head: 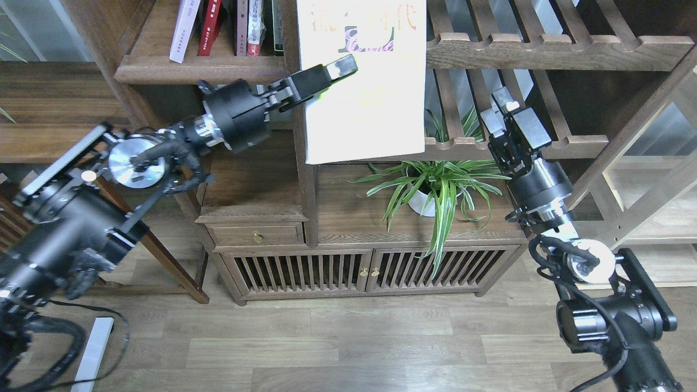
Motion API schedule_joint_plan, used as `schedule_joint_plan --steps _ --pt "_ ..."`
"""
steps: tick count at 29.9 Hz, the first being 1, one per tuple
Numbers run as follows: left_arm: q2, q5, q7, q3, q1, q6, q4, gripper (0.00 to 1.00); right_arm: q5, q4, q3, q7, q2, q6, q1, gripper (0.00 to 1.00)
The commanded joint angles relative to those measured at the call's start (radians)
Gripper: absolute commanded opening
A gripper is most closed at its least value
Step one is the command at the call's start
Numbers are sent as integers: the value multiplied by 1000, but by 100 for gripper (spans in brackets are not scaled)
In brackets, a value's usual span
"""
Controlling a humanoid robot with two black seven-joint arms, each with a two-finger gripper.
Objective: Organize books on shelf
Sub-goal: 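Release with the right gripper and lift the book up with the left gripper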
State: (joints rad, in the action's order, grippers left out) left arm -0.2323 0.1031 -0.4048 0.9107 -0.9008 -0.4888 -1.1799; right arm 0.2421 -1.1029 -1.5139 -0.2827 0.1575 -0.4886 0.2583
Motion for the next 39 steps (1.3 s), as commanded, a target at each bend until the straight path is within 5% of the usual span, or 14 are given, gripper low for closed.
schedule_joint_plan --steps 1,5,12,25,39 --pt "-105 -74 14 14 3 0 -82 4 -9 35 9 -3 5 0 4 83" --pt "-199 -111 49 48 29 0 -197 4 -15 67 15 -3 10 0 13 86" --pt "-297 -187 50 181 117 0 -405 3 -27 109 37 -4 10 0 19 88" --pt "-337 -359 47 640 299 0 -477 0 -56 126 72 -10 13 0 15 88" --pt "-328 -388 49 913 528 0 -509 0 -64 138 122 -12 13 0 16 88"
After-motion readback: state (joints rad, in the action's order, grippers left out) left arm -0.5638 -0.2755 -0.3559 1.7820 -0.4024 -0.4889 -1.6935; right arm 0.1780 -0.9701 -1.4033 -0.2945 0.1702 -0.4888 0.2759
